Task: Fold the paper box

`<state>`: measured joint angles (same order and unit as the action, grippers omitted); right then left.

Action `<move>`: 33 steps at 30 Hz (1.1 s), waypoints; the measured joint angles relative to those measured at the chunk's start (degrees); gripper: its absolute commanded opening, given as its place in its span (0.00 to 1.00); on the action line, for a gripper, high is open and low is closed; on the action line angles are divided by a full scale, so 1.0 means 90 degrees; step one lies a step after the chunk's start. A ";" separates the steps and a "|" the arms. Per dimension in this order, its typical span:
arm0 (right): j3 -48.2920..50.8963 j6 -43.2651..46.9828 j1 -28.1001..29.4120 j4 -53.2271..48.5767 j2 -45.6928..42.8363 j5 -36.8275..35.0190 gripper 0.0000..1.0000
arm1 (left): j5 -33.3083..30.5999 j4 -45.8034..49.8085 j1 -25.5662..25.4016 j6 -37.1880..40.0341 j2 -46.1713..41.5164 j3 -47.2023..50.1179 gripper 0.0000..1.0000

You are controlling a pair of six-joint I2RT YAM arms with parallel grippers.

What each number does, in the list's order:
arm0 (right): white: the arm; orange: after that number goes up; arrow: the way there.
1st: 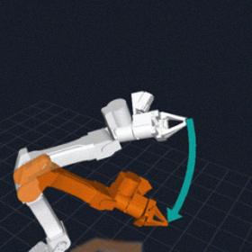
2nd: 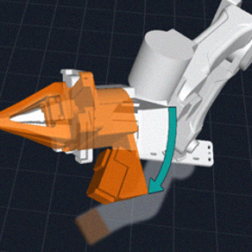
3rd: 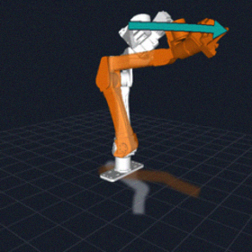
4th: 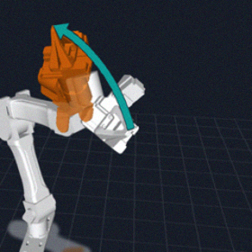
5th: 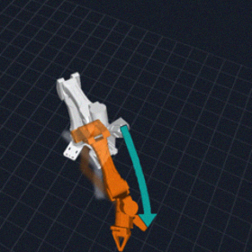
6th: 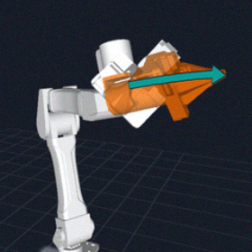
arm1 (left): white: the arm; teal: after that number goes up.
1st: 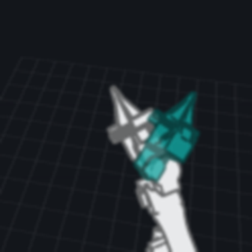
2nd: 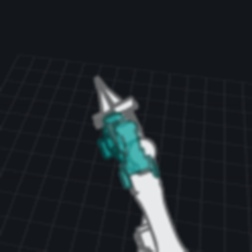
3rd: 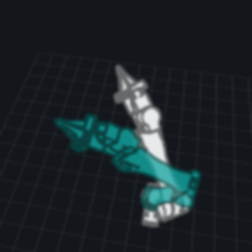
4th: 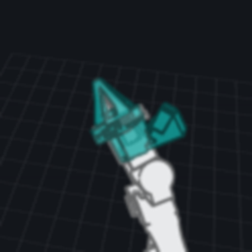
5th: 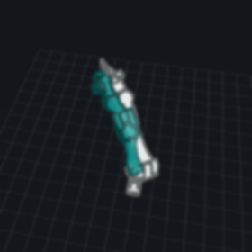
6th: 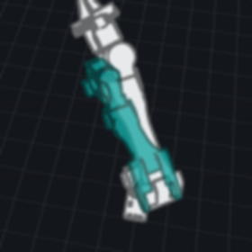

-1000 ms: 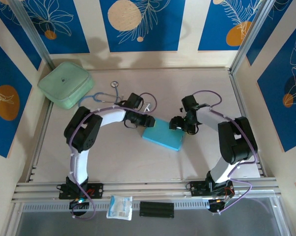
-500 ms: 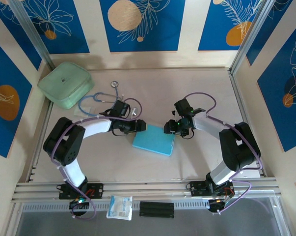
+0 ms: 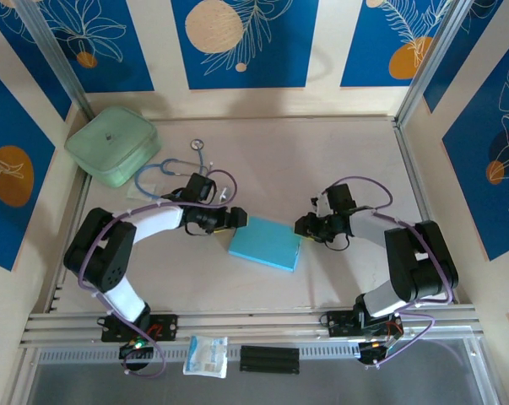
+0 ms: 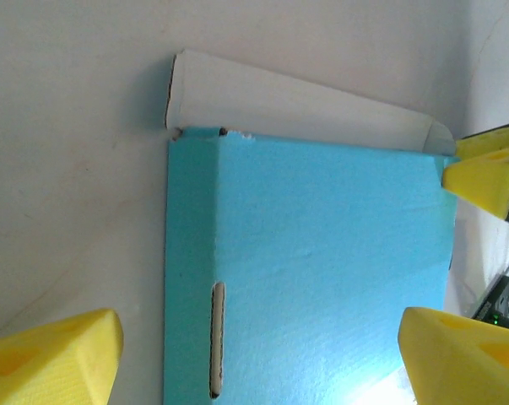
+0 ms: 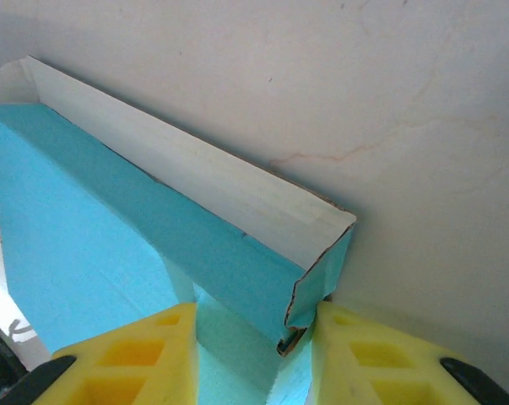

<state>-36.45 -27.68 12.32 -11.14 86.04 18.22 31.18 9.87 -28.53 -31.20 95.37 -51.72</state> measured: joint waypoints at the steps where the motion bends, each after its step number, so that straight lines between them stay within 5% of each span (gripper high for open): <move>1: 0.0027 -0.0002 -0.0068 0.0032 0.0000 0.0066 0.34 | 0.0087 -0.0012 0.0002 -0.0002 0.0017 0.0012 0.85; 13: 0.0459 -0.0216 -0.1268 0.0648 0.0109 0.1336 0.31 | 0.1088 -0.1190 0.0061 -0.0911 0.0231 0.0556 0.85; 17: 0.0459 -0.0187 -0.1338 0.0600 0.0104 0.1433 0.63 | 0.1251 -0.1790 0.0104 -0.1358 0.0393 0.0695 0.85; 20: 0.0321 -0.0112 -0.1039 0.0294 -0.0109 0.1180 0.75 | 0.1248 -0.1943 0.0117 -0.1486 0.0425 0.0721 0.85; 33: 0.1151 -0.1457 0.0214 -0.0755 -0.3096 -0.0794 0.72 | 0.0287 -0.1115 0.0124 -0.0976 -0.0340 0.0695 0.85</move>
<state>-26.09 -40.80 14.24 -17.93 58.17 11.07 33.76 -0.16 -27.42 -39.99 92.31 -45.47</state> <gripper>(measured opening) 0.729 0.848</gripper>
